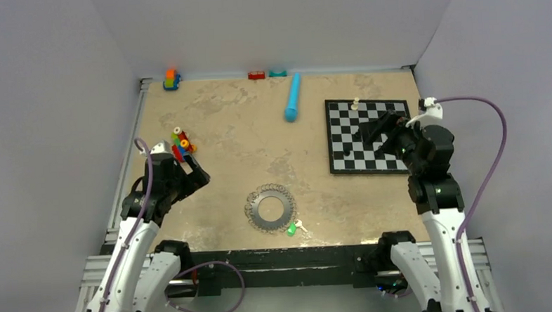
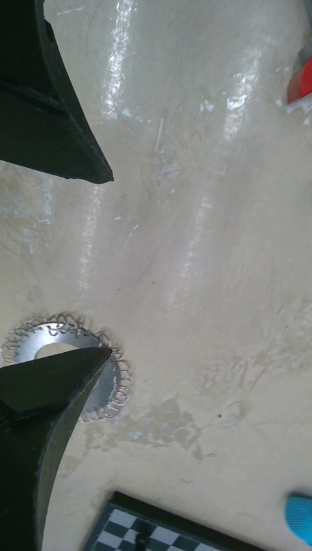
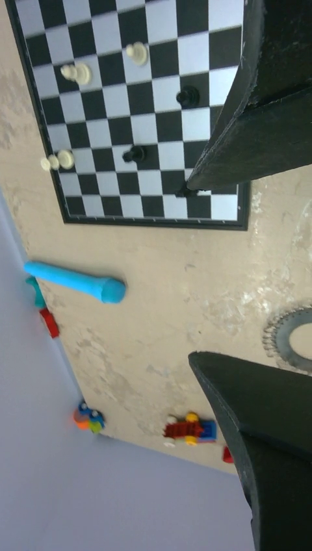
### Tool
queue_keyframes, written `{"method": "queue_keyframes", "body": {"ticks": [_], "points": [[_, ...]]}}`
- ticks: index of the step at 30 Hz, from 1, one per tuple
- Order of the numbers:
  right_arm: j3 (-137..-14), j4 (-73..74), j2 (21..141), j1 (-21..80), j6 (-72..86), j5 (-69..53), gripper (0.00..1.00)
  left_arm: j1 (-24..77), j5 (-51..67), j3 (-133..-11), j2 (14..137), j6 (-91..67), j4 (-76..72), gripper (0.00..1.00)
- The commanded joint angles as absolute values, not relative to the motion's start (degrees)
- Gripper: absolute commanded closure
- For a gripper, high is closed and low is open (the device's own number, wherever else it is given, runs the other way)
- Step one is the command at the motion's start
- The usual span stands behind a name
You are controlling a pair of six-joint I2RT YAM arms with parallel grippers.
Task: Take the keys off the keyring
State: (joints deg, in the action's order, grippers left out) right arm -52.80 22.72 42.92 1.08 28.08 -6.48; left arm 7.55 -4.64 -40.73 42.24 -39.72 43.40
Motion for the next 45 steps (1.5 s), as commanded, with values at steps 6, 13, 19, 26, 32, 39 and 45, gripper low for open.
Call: {"method": "queue_keyframes", "body": {"ticks": [6,13,19,26,32,39,45], "points": [[-39.5,23.2,36.3,12.9,33.3,-9.5,0.02,29.3,-10.4,-46.3,49.9,-41.2,49.6,0.0],[-36.5,24.4,41.6,29.6,41.3,2.4,0.1,39.8,-8.3,-44.2,50.9,-39.0,43.2,0.16],[-32.3,20.8,43.9,33.2,45.2,3.7,0.15,50.4,-11.0,-45.2,56.1,-35.8,39.9,0.23],[-34.0,25.4,43.9,33.6,46.0,7.2,0.15,64.5,-16.9,-45.1,62.8,-32.2,32.8,0.28],[-34.1,27.7,42.9,33.5,46.0,7.3,0.14,70.0,-20.0,-48.7,71.7,-24.6,28.2,0.26],[-33.8,30.2,39.9,33.7,45.8,8.3,0.14,74.1,-16.2,-47.9,78.4,-9.1,17.2,0.34],[-34.2,30.7,40.1,33.6,45.4,7.9,0.13,74.1,-8.7,-51.2,83.1,-3.7,17.6,0.41]]}}
